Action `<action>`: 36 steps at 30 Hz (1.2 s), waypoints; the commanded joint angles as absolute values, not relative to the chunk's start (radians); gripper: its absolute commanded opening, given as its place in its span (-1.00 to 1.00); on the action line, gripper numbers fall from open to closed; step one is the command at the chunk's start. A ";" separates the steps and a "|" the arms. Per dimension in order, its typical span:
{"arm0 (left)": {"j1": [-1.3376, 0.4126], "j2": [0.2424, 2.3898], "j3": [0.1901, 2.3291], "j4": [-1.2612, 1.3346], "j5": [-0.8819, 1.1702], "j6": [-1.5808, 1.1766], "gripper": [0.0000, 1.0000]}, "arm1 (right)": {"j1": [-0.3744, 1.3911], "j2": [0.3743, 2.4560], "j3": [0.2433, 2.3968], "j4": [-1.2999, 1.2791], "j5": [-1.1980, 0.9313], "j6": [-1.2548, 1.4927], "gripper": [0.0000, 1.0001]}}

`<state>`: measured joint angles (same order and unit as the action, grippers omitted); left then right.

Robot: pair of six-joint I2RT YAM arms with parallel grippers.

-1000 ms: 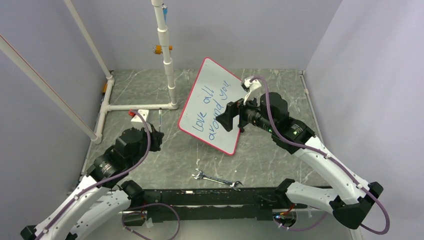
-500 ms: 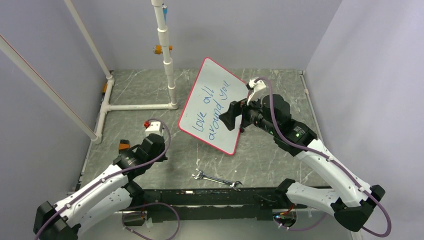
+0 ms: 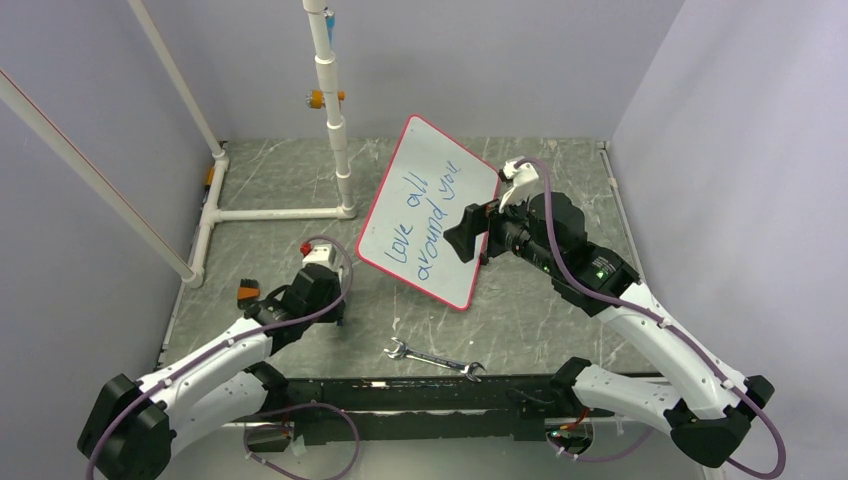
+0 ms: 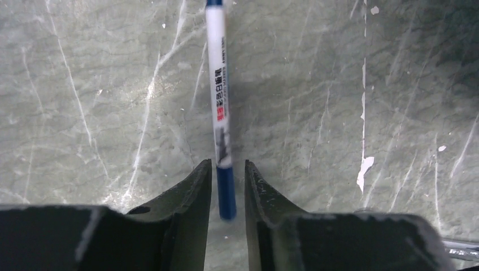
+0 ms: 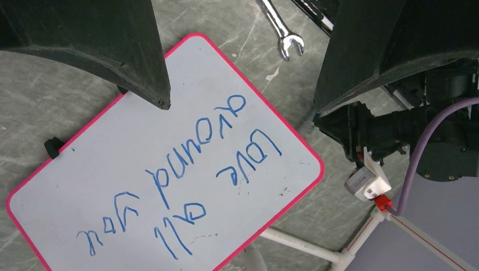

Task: Write a sentence on the whiteboard
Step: Put down the whiteboard marker at the center of the board, then reset both arms

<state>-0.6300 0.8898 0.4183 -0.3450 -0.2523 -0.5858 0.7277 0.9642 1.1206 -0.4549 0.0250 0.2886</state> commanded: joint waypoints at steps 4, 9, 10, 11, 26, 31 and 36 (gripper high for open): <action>-0.573 0.904 0.404 -0.267 -0.169 -0.569 0.01 | 0.724 0.932 1.121 -0.451 0.062 0.285 0.99; -0.569 0.880 0.418 -0.294 -0.171 -0.562 0.33 | 0.725 0.924 1.116 -0.445 0.069 0.284 0.99; -0.570 0.869 0.424 -0.306 -0.169 -0.558 0.39 | 0.725 0.922 1.113 -0.440 0.067 0.283 0.99; -0.569 0.852 0.432 -0.317 -0.169 -0.553 0.51 | 0.726 0.918 1.108 -0.432 0.064 0.282 0.99; -0.569 0.642 0.739 -0.633 -0.264 -0.410 0.99 | 0.725 0.755 0.967 -0.315 0.182 0.344 0.99; -0.569 0.631 0.818 -0.669 -0.289 -0.316 0.99 | 0.726 0.686 0.898 -0.310 0.229 0.370 0.99; -0.568 0.621 0.850 -0.642 -0.325 -0.233 0.99 | 0.725 0.624 0.821 -0.360 0.288 0.416 0.99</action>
<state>-0.5724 0.6323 0.8097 -0.6456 -0.2802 -0.3328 0.7269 0.6662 0.8604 -0.3576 0.2131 0.3649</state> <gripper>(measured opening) 0.994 0.994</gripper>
